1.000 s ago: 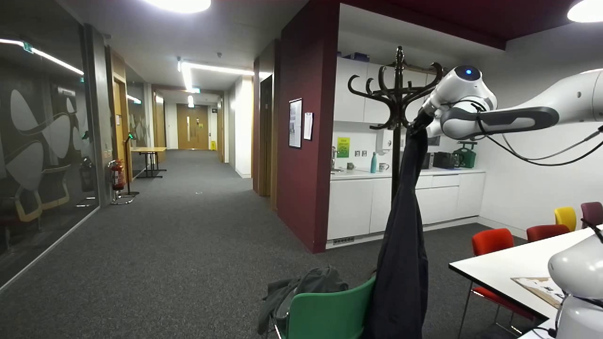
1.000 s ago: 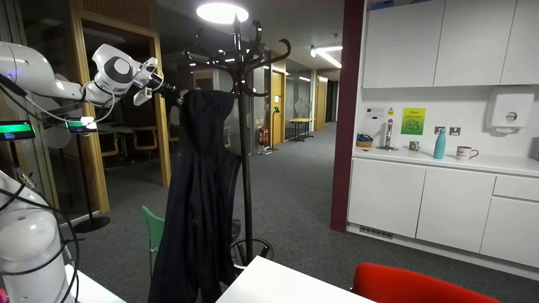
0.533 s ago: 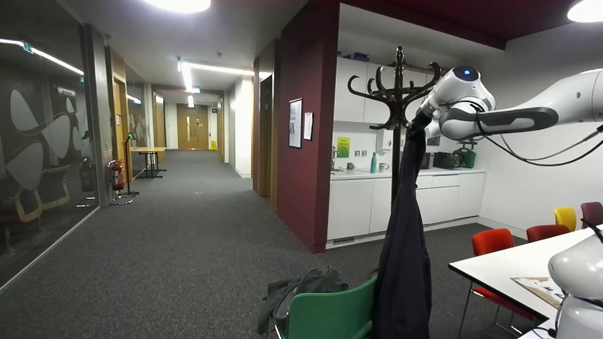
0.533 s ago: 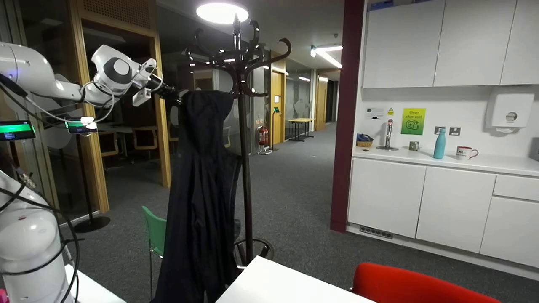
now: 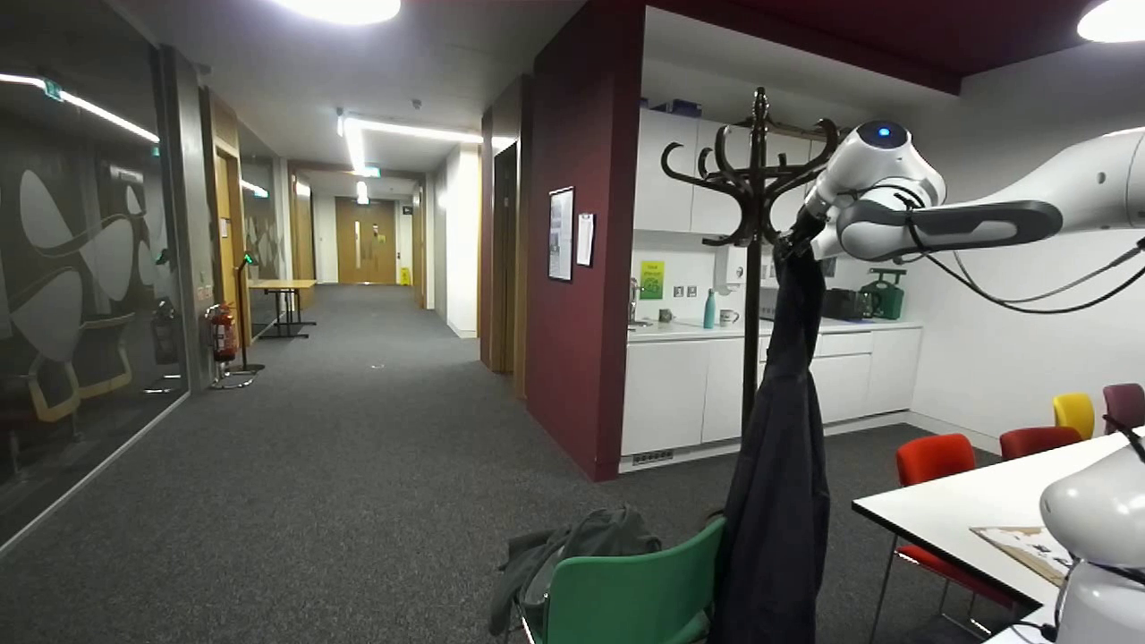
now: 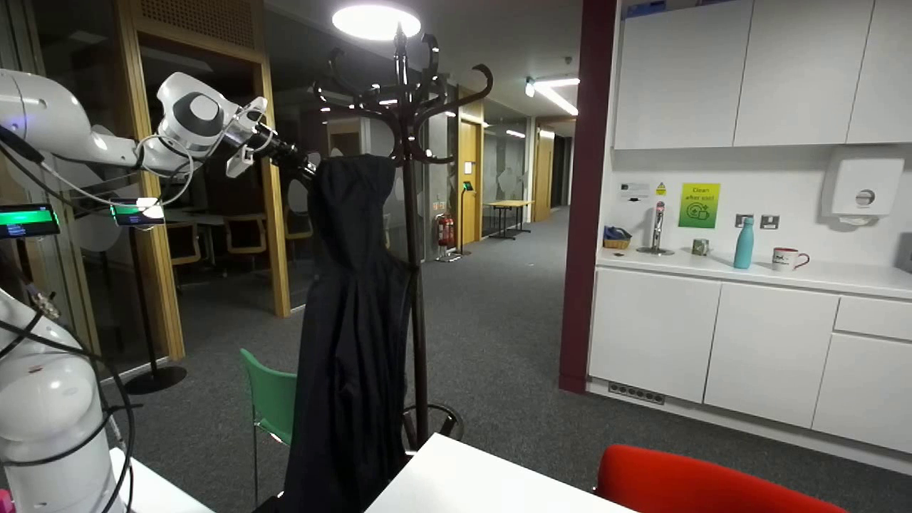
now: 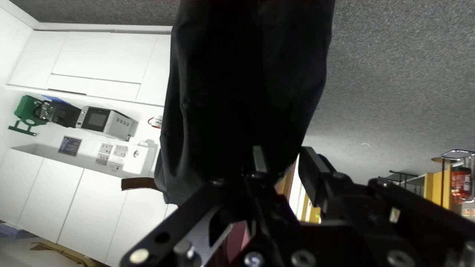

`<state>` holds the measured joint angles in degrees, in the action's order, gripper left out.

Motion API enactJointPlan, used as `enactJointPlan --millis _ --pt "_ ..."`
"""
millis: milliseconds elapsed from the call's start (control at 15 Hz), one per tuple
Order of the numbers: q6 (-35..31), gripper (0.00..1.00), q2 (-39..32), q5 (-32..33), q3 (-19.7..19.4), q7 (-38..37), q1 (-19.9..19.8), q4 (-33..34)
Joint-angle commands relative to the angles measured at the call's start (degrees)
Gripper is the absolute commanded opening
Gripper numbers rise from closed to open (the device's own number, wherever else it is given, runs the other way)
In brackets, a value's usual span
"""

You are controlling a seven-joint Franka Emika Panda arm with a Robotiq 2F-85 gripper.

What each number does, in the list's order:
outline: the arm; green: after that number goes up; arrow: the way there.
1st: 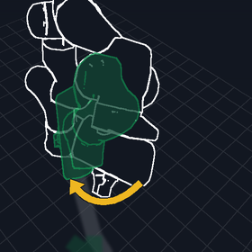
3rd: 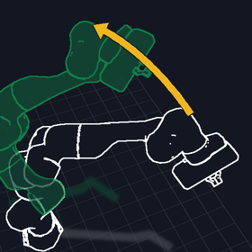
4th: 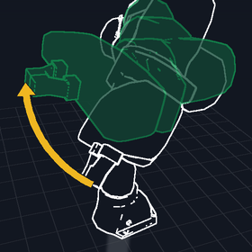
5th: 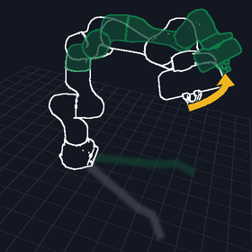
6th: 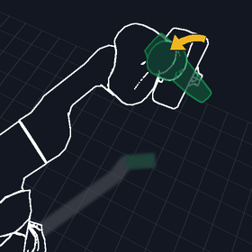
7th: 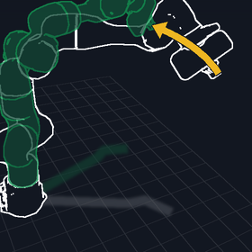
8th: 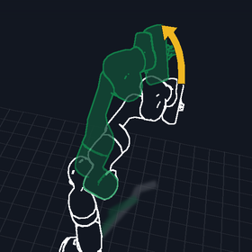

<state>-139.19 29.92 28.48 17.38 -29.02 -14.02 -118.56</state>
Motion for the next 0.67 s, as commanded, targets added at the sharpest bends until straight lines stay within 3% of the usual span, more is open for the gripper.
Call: enactJointPlan --millis 0,333,600 --pt "4.2 0.65 0.5 1.8 0.5 -4.2 -1.7 2.7" --pt "8.0 0.99 0.7 1.8 0.2 -11.0 -2.2 4.3" --pt "9.3 1.0 0.5 1.9 -0.9 -14.8 -2.2 4.3"
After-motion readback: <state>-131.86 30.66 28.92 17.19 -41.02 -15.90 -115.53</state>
